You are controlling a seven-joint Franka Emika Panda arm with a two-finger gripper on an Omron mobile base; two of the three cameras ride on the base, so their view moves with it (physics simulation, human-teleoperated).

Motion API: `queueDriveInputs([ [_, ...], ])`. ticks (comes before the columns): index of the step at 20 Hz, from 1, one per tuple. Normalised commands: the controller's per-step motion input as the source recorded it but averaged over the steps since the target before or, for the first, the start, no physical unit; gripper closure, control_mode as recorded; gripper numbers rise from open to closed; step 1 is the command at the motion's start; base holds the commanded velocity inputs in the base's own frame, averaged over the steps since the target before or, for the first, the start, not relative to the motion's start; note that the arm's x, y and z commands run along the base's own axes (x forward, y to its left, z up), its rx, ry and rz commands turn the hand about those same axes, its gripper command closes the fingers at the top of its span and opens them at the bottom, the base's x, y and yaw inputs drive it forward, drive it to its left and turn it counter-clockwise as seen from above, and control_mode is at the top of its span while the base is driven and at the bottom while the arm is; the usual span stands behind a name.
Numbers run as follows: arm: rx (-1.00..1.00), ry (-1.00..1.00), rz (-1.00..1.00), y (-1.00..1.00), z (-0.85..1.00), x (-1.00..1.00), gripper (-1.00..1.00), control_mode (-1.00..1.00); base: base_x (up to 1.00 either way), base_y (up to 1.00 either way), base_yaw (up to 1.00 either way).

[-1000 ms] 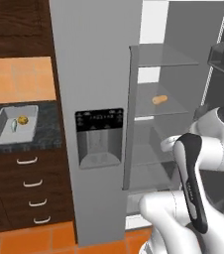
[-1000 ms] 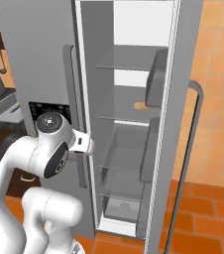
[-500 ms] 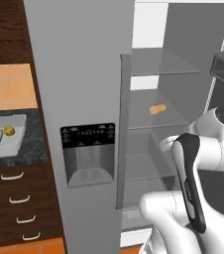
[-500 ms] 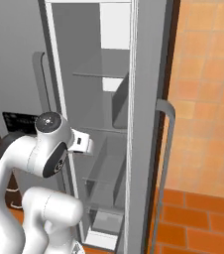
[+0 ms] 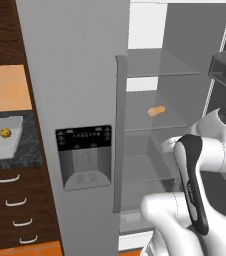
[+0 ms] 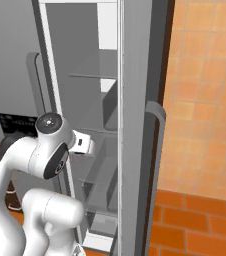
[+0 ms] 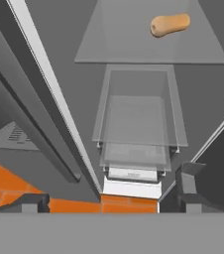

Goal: Place one squash and one fish in each tupperware on the nearby counter, to pack two identical lunches.

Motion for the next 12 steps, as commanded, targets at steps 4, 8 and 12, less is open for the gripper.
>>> queueDriveInputs([
  [4, 0.0, 0.0, -0.01, 0.0, -0.21, 0.67, -1.0, -1.0, 0.0, 0.0, 0.0],
  [8, 0.0, 0.0, -0.07, -0.1, -0.04, 0.79, -1.0, -1.0, 0.0, 0.0, 0.0],
  [12, 0.02, 0.0, -0.14, -0.22, 0.04, 0.7, -1.0, -1.0, 0.0, 0.0, 0.0],
])
